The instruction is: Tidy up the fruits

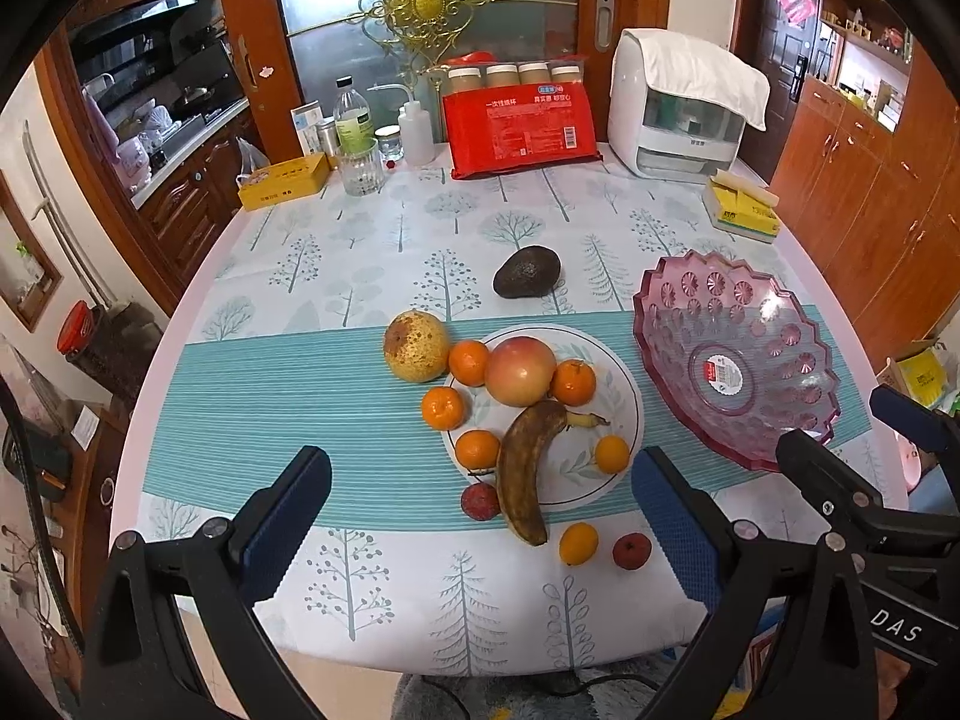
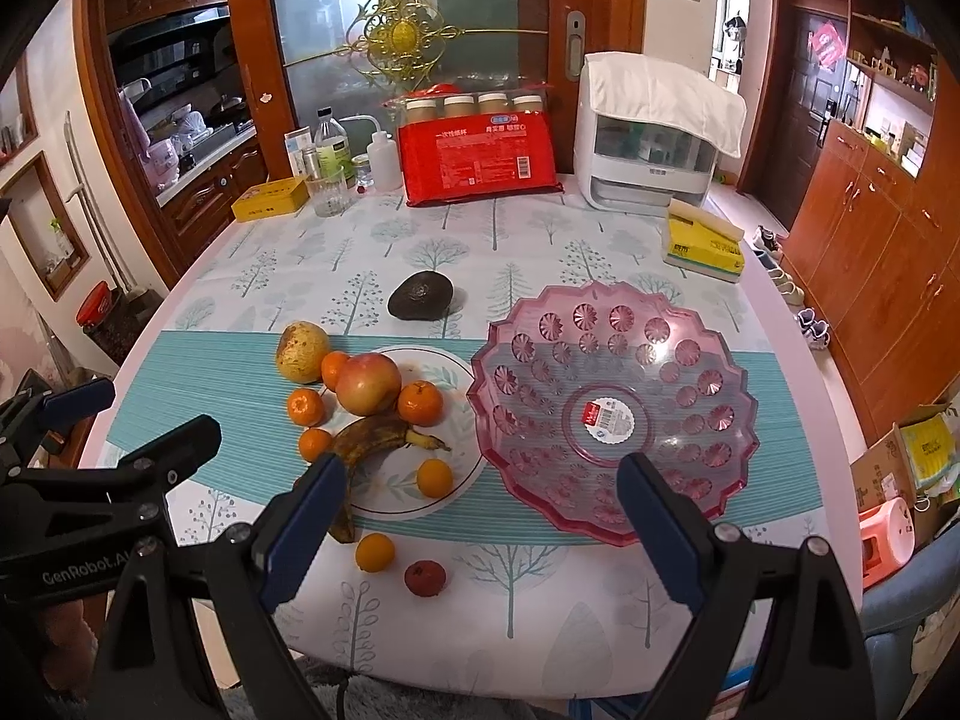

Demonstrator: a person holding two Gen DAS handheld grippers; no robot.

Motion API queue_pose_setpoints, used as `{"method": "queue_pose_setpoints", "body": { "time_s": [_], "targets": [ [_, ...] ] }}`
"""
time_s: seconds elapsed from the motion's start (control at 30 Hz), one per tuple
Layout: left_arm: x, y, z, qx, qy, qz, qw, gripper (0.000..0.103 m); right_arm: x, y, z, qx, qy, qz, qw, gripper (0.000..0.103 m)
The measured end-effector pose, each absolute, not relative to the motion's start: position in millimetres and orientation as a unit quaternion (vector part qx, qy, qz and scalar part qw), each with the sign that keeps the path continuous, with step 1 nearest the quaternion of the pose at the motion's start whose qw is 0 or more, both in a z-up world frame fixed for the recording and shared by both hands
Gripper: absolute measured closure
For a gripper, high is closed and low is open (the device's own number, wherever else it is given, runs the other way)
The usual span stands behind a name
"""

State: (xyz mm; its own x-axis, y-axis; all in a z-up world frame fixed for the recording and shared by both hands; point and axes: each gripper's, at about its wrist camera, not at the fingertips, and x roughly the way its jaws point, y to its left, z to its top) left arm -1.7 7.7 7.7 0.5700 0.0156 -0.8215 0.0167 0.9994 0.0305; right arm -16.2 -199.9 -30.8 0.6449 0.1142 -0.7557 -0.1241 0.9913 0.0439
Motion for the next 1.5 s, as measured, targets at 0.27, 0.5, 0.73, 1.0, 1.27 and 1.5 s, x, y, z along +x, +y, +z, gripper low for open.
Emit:
{"method": "queue_pose_setpoints", "body": {
  "time_s": [0.27,0.5,0.73,1.0,1.27,1.5],
  "targets": [
    [-3,14,16,0.031,0.459,0.005,0.888,0.004,-18,-190,-28,-0.007,0.413,0.072,0.908,0.01],
    [17,33,31,0.058,0.453,0.013,0.889,0.003,-9,-177,-22,-0.014,0.41,0.081,0.908,0.01],
    [69,86,54,0.093,0.435,0.075,0.892,0.003,18,-155,-25,-0.016,0.417,0.097,0.904,0.01],
    [145,142,66,0.106,0.427,0.072,0.895,0.003,58,-125,-41,-0.019,0.437,0.092,0.895,0.011],
    [212,156,8,0.113,0.475,0.013,0.872,0.003,113,-84,-81,-0.029,0.471,0.103,0.875,0.011],
    [235,139,-84,0.102,0.56,-0.079,0.818,0.003,145,-68,-129,-0.039,0.516,0.138,0.845,0.025]
  ]
}}
